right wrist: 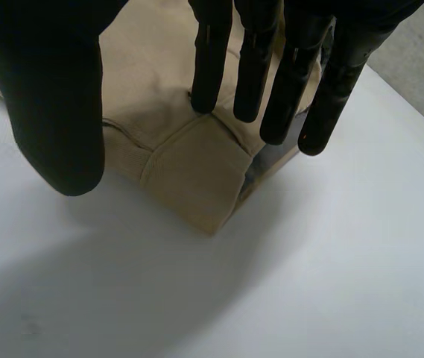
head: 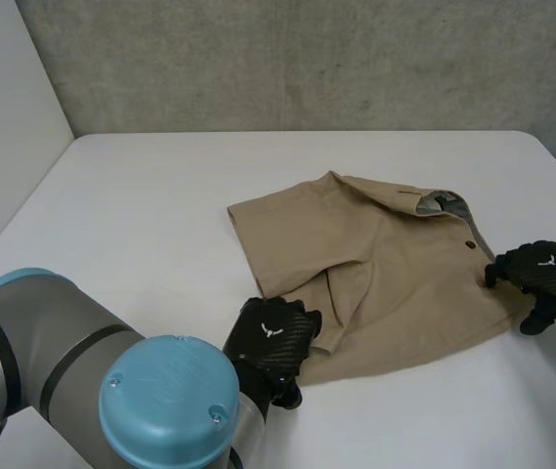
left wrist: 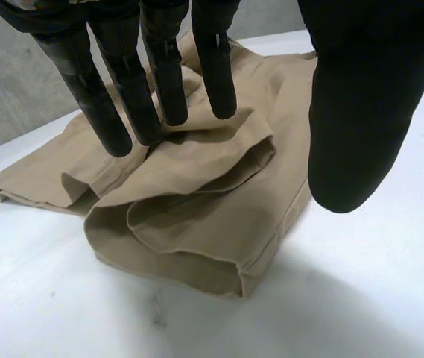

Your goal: Fold the shorts.

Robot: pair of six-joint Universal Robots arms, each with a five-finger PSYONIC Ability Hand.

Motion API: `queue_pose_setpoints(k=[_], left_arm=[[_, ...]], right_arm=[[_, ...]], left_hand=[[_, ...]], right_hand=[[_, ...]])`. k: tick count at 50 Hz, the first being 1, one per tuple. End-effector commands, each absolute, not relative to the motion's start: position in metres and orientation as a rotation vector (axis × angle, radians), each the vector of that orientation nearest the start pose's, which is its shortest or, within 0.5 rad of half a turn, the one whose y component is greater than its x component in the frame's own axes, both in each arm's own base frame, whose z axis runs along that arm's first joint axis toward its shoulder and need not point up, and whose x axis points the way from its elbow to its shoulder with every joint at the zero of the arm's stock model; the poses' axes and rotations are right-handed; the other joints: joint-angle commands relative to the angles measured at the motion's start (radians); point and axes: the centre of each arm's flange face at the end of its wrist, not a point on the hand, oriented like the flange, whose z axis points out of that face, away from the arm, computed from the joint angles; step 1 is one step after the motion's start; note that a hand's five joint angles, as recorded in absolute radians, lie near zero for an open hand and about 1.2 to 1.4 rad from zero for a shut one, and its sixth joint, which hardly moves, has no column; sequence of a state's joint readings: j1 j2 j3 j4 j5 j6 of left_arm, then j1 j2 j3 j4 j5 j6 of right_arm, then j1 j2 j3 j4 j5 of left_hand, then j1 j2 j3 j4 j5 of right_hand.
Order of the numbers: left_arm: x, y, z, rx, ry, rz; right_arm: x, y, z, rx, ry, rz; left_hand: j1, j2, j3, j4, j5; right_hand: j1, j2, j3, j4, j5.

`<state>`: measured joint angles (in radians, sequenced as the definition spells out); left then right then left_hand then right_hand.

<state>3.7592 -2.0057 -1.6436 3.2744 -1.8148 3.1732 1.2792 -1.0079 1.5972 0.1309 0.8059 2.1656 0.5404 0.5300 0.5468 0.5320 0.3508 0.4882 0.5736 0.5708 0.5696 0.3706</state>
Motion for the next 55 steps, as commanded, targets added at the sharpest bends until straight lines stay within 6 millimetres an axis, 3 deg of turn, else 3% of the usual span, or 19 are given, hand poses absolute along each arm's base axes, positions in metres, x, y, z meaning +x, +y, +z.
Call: queue_pose_setpoints(k=[1,10,16,38,55], left_arm=[[-0.340,-0.109,0.152,1.145,2.648,-1.890],[-0.341,-0.106,0.152,1.158,2.647,-1.889],[-0.340,-0.103,0.151,1.168,2.648,-1.875],[-0.342,-0.113,0.122,1.093,2.626,-1.781],[-0.362,-0.129,0.111,1.084,2.610,-1.806]], right_arm=[[0.101,-0.350,0.122,-1.330,2.239,-1.607],[0.100,-0.355,0.114,-1.346,2.227,-1.643],[0.100,-0.358,0.115,-1.342,2.223,-1.660],[0.132,-0.334,0.132,-1.274,2.170,-1.612],[0.134,-0.331,0.133,-1.272,2.168,-1.602]], left_hand=[[0.069,0.080,0.063,0.078,0.085],[0.069,0.080,0.063,0.078,0.085],[0.072,0.083,0.066,0.081,0.087],[0.069,0.080,0.063,0.078,0.084],[0.105,0.115,0.098,0.113,0.120]], right_hand=[[0.260,0.175,0.178,0.179,0.203],[0.457,0.371,0.374,0.375,0.400],[0.908,0.822,0.825,0.826,0.851],[0.908,0.823,0.825,0.827,0.851],[0.908,0.823,0.825,0.827,0.851]])
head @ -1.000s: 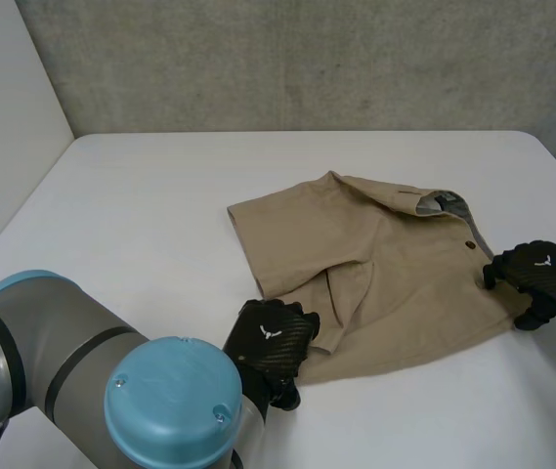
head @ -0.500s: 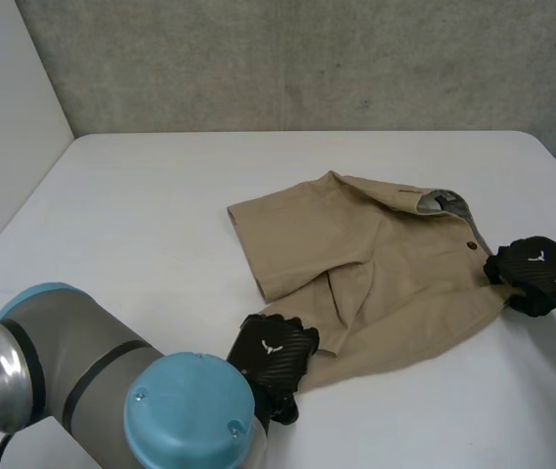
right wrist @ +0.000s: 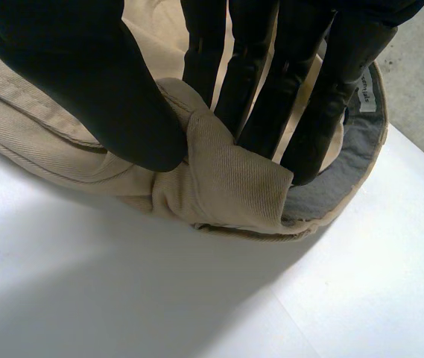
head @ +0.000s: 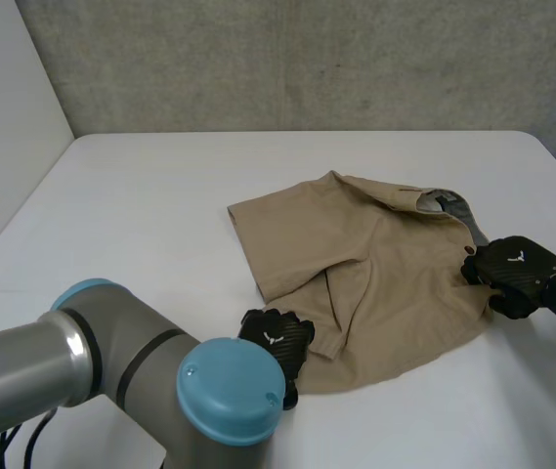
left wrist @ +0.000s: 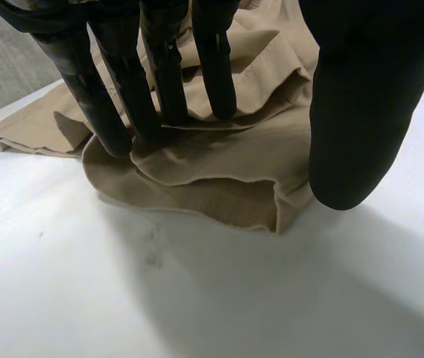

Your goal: Fold the shorts.

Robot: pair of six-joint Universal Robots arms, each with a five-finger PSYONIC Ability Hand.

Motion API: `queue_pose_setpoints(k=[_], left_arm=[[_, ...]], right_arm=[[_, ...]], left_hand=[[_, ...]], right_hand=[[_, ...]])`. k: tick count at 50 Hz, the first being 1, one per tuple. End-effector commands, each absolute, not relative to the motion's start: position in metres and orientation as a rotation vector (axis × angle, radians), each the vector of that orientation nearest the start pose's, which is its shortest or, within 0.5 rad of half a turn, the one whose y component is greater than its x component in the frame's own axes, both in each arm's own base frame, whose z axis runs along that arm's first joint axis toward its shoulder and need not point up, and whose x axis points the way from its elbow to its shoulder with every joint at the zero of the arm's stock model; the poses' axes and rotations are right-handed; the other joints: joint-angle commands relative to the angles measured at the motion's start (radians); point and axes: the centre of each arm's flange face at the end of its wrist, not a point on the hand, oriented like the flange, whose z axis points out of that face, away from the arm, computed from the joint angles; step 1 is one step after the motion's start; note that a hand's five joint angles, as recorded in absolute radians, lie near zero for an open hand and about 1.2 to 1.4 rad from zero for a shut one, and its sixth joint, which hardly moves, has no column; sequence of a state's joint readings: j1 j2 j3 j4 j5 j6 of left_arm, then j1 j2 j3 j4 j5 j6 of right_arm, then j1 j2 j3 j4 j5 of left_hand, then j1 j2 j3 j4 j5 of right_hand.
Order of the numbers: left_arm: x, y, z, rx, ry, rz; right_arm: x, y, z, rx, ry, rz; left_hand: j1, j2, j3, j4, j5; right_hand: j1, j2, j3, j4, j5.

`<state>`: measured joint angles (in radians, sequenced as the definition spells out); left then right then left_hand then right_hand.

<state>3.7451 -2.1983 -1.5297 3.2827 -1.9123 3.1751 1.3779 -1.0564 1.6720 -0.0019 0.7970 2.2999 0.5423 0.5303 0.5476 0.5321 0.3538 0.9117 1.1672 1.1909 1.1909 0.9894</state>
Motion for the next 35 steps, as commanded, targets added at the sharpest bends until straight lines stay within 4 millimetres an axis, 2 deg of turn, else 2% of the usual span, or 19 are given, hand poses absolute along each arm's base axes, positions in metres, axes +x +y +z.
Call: queue_pose_setpoints(k=[1,10,14,18,19,22,25,26,29,30,35], left_arm=[[-0.362,-0.130,0.110,1.084,2.609,-1.803],[-0.366,-0.132,0.102,1.092,2.606,-1.789],[-0.367,-0.134,0.102,1.085,2.606,-1.798],[-0.368,-0.137,0.104,1.070,2.602,-1.822],[-0.368,-0.138,0.104,1.057,2.598,-1.837],[-0.367,-0.143,0.109,1.006,2.580,-1.880],[-0.364,-0.152,0.131,0.911,2.544,-1.971],[-0.362,-0.155,0.146,0.874,2.531,-2.021],[-0.358,-0.161,0.164,0.820,2.514,-2.080],[-0.354,-0.164,0.177,0.786,2.497,-2.124],[-0.346,-0.169,0.207,0.713,2.457,-2.221]], right_arm=[[0.134,-0.331,0.133,-1.273,2.167,-1.604],[0.134,-0.330,0.133,-1.273,2.167,-1.604],[0.133,-0.330,0.134,-1.274,2.168,-1.607],[0.133,-0.330,0.134,-1.274,2.168,-1.607],[0.133,-0.330,0.134,-1.274,2.168,-1.607],[0.133,-0.331,0.134,-1.272,2.172,-1.611],[0.133,-0.330,0.138,-1.275,2.175,-1.621],[0.133,-0.329,0.139,-1.276,2.174,-1.623],[0.135,-0.326,0.146,-1.269,2.178,-1.628],[0.135,-0.325,0.148,-1.260,2.180,-1.628],[0.139,-0.322,0.160,-1.180,2.193,-1.620]], left_hand=[[0.106,0.118,0.100,0.116,0.120],[0.164,0.176,0.159,0.174,0.178],[0.317,0.329,0.311,0.327,0.331],[0.666,0.678,0.660,0.676,0.680],[0.852,0.864,0.847,0.862,0.866],[0.854,0.866,0.849,0.864,0.868],[0.854,0.866,0.849,0.864,0.868],[0.854,0.866,0.849,0.864,0.868],[0.854,0.866,0.849,0.864,0.868],[0.854,0.866,0.849,0.864,0.868],[0.854,0.866,0.849,0.864,0.868]], right_hand=[[0.485,0.229,0.205,0.205,0.232],[0.485,0.229,0.205,0.205,0.232],[0.485,0.229,0.205,0.205,0.232],[0.485,0.229,0.205,0.205,0.232],[0.485,0.229,0.205,0.205,0.232],[0.485,0.229,0.205,0.205,0.232],[0.485,0.229,0.205,0.205,0.232],[0.485,0.229,0.205,0.205,0.232],[0.485,0.229,0.205,0.205,0.232],[0.485,0.229,0.205,0.205,0.232],[0.485,0.229,0.205,0.205,0.232]])
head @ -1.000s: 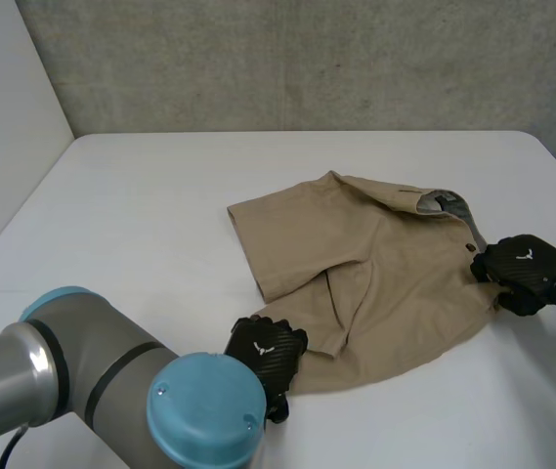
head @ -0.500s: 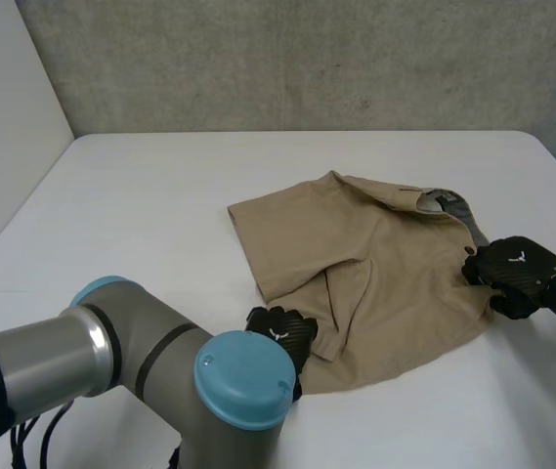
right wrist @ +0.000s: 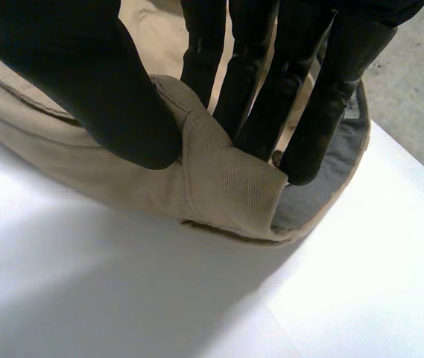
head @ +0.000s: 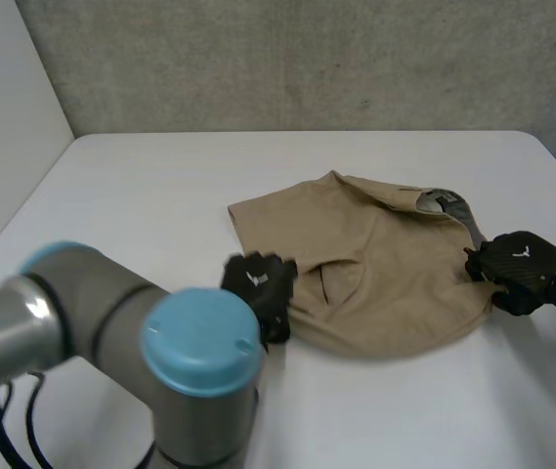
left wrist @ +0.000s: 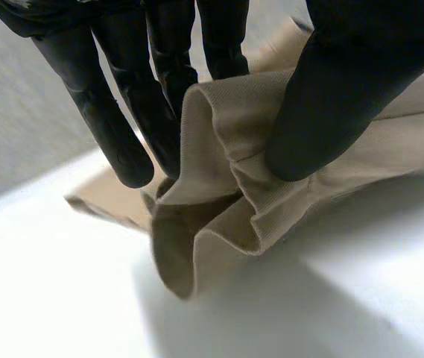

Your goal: Fold the shorts.

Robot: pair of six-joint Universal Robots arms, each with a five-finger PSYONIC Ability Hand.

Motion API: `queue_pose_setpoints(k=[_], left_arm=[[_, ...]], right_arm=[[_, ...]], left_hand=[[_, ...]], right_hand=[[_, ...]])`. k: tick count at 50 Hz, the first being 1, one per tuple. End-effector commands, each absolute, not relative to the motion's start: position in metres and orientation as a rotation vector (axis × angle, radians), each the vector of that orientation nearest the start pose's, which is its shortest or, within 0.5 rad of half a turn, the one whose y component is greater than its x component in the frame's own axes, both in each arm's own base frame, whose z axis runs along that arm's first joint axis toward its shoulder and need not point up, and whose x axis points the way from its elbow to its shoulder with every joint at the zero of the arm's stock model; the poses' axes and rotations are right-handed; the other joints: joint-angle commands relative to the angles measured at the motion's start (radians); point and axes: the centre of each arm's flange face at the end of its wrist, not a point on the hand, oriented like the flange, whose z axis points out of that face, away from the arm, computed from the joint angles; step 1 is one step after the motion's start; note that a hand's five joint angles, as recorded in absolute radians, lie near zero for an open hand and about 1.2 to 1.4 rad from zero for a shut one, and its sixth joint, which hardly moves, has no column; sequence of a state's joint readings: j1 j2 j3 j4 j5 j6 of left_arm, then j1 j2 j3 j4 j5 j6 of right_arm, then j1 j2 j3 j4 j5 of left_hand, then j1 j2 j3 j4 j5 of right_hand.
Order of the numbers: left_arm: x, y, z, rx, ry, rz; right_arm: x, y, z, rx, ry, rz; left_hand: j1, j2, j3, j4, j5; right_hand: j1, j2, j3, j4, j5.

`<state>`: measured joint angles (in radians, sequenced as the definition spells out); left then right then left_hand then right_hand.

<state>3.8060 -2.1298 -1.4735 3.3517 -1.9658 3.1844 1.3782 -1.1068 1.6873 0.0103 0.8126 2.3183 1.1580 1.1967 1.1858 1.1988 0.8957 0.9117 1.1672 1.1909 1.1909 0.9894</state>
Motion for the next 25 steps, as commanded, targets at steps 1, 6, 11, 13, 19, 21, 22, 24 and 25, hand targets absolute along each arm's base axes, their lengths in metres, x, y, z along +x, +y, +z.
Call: queue_pose_setpoints(k=[1,6,11,13,19,21,22,24,25], left_arm=[[-0.344,-0.171,0.210,0.703,2.451,-2.228],[-0.336,-0.172,0.203,0.696,2.462,-2.182],[-0.328,-0.170,0.189,0.713,2.487,-2.106],[-0.324,-0.171,0.185,0.710,2.494,-2.075],[-0.306,-0.168,0.190,0.708,2.482,-2.030],[-0.301,-0.168,0.199,0.723,2.464,-2.031],[-0.295,-0.167,0.207,0.745,2.454,-2.026],[-0.290,-0.166,0.218,0.764,2.443,-2.038],[-0.288,-0.165,0.223,0.773,2.442,-2.042]], right_arm=[[0.139,-0.321,0.160,-1.165,2.195,-1.617],[0.144,-0.318,0.162,-1.092,2.197,-1.584],[0.150,-0.311,0.164,-1.085,2.200,-1.560],[0.149,-0.307,0.166,-1.078,2.228,-1.549],[0.148,-0.296,0.181,-1.076,2.312,-1.516],[0.148,-0.289,0.191,-1.094,2.333,-1.514],[0.148,-0.286,0.195,-1.102,2.340,-1.517],[0.148,-0.281,0.205,-1.129,2.341,-1.533],[0.149,-0.276,0.215,-1.150,2.338,-1.550]], left_hand=[[0.238,0.200,0.211,0.197,0.326],[0.238,0.200,0.211,0.197,0.326],[0.238,0.200,0.211,0.197,0.326],[0.238,0.200,0.211,0.197,0.326],[0.238,0.200,0.211,0.197,0.326],[0.238,0.200,0.211,0.197,0.326],[0.238,0.200,0.211,0.197,0.326],[0.238,0.200,0.211,0.197,0.326],[0.238,0.200,0.211,0.197,0.326]], right_hand=[[0.485,0.229,0.205,0.205,0.232],[0.485,0.229,0.205,0.205,0.232],[0.485,0.229,0.205,0.205,0.232],[0.485,0.229,0.205,0.205,0.232],[0.485,0.229,0.205,0.205,0.232],[0.485,0.229,0.205,0.205,0.232],[0.485,0.229,0.205,0.205,0.232],[0.485,0.229,0.205,0.205,0.232],[0.485,0.229,0.205,0.205,0.232]])
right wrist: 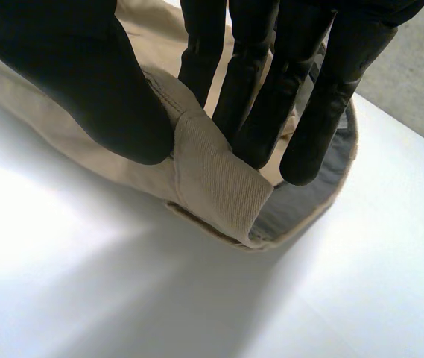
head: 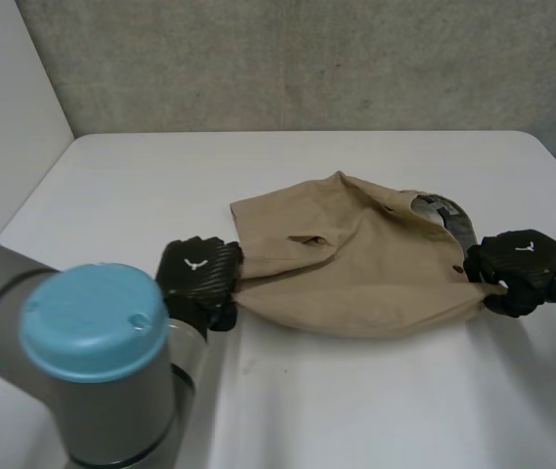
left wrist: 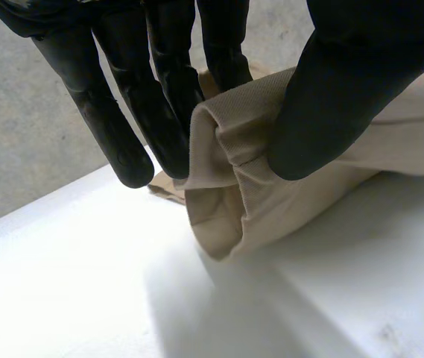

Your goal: Fold the shorts.

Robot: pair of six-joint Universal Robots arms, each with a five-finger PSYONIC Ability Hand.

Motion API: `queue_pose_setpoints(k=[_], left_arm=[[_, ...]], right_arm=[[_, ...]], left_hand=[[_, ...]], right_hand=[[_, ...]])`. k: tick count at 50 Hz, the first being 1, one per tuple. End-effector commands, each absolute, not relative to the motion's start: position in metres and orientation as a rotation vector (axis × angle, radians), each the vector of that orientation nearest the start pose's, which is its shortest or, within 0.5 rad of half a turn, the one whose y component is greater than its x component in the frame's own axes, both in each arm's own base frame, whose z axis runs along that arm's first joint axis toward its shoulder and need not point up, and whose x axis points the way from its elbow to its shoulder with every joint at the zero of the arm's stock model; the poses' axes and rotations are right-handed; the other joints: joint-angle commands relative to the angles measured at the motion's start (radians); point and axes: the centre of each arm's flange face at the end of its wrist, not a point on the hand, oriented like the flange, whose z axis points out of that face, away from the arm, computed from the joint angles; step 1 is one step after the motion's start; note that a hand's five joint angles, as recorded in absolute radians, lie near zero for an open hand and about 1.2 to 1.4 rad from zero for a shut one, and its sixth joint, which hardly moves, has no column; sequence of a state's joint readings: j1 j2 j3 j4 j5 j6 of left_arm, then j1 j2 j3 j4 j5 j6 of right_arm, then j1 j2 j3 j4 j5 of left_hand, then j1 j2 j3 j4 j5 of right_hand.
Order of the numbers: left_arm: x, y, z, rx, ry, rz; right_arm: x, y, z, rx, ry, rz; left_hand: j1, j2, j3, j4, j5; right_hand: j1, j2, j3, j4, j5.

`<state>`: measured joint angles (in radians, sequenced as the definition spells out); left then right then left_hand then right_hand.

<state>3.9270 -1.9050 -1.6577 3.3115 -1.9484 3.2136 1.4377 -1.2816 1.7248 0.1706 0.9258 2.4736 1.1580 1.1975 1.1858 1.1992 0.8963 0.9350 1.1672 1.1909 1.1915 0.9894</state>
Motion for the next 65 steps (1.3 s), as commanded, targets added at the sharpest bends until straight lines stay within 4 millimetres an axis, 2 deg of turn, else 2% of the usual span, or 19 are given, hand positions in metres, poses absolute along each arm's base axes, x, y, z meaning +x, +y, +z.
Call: queue_pose_setpoints(k=[1,8,11,15,19,22,27,28,31,32,38,42,43,46,51,57,60,62,65], left_arm=[[-0.283,-0.162,0.237,0.777,2.434,-2.072],[-0.263,-0.142,0.285,0.782,2.404,-2.186],[-0.257,-0.134,0.294,0.783,2.397,-2.214],[-0.250,-0.123,0.300,0.802,2.393,-2.232],[-0.246,-0.118,0.294,0.824,2.403,-2.215],[-0.247,-0.117,0.277,0.866,2.450,-2.137],[-0.252,-0.127,0.245,0.913,2.533,-1.959],[-0.254,-0.133,0.237,0.916,2.549,-1.920],[-0.259,-0.148,0.233,0.882,2.541,-1.932],[-0.263,-0.164,0.230,0.845,2.527,-1.956],[-0.288,-0.215,0.220,0.790,2.446,-2.063],[-0.312,-0.252,0.212,0.844,2.336,-2.103],[-0.321,-0.266,0.208,0.864,2.290,-2.113],[-0.334,-0.289,0.205,0.881,2.211,-2.148],[-0.354,-0.339,0.189,0.842,2.065,-2.255],[-0.372,-0.373,0.171,0.835,1.940,-2.389],[-0.378,-0.386,0.164,0.838,1.890,-2.431],[-0.377,-0.398,0.155,0.821,1.867,-2.436],[-0.379,-0.404,0.147,0.822,1.857,-2.445]], right_arm=[[0.149,-0.273,0.219,-1.157,2.336,-1.555],[0.151,-0.247,0.271,-1.186,2.292,-1.708],[0.152,-0.233,0.289,-1.205,2.274,-1.763],[0.154,-0.218,0.299,-1.214,2.263,-1.780],[0.156,-0.213,0.293,-1.213,2.273,-1.747],[0.156,-0.212,0.283,-1.212,2.285,-1.704],[0.159,-0.222,0.255,-1.285,2.317,-1.561],[0.160,-0.224,0.251,-1.301,2.324,-1.545],[0.158,-0.236,0.239,-1.328,2.375,-1.501],[0.158,-0.241,0.237,-1.331,2.383,-1.500],[0.170,-0.277,0.213,-1.376,2.377,-1.540],[0.185,-0.300,0.206,-1.391,2.378,-1.630],[0.191,-0.309,0.203,-1.393,2.372,-1.676],[0.202,-0.331,0.199,-1.387,2.343,-1.810],[0.206,-0.363,0.190,-1.348,2.342,-2.032],[0.219,-0.397,0.183,-1.295,2.199,-2.352],[0.224,-0.409,0.177,-1.299,2.145,-2.433],[0.226,-0.418,0.166,-1.333,2.127,-2.458],[0.231,-0.427,0.149,-1.399,2.122,-2.449]], left_hand=[[0.238,0.199,0.211,0.197,0.325],[0.238,0.199,0.211,0.197,0.325],[0.238,0.199,0.211,0.197,0.325],[0.238,0.199,0.211,0.197,0.325],[0.238,0.199,0.211,0.197,0.325],[0.238,0.199,0.211,0.197,0.325],[0.238,0.199,0.211,0.197,0.325],[0.238,0.199,0.211,0.197,0.325],[0.238,0.199,0.211,0.197,0.325],[0.238,0.199,0.211,0.197,0.325],[0.238,0.199,0.211,0.197,0.325],[0.238,0.199,0.211,0.197,0.325],[0.238,0.199,0.211,0.197,0.325],[0.238,0.199,0.211,0.197,0.325],[0.238,0.199,0.211,0.197,0.325],[0.238,0.199,0.211,0.197,0.325],[0.238,0.199,0.211,0.197,0.325],[0.238,0.199,0.211,0.197,0.325],[0.238,0.199,0.211,0.197,0.325]], right_hand=[[0.461,0.229,0.205,0.205,0.232],[0.461,0.229,0.205,0.205,0.232],[0.461,0.229,0.205,0.205,0.232],[0.461,0.229,0.205,0.205,0.232],[0.461,0.229,0.205,0.205,0.232],[0.461,0.229,0.205,0.205,0.232],[0.461,0.229,0.205,0.205,0.232],[0.461,0.229,0.205,0.205,0.232],[0.461,0.229,0.205,0.205,0.232],[0.461,0.229,0.205,0.205,0.232],[0.461,0.229,0.205,0.205,0.232],[0.461,0.229,0.205,0.205,0.232],[0.461,0.229,0.205,0.205,0.232],[0.461,0.229,0.205,0.205,0.232],[0.461,0.229,0.205,0.205,0.232],[0.461,0.229,0.205,0.205,0.232],[0.461,0.229,0.205,0.205,0.232],[0.461,0.229,0.205,0.205,0.232],[0.461,0.229,0.205,0.205,0.232]])
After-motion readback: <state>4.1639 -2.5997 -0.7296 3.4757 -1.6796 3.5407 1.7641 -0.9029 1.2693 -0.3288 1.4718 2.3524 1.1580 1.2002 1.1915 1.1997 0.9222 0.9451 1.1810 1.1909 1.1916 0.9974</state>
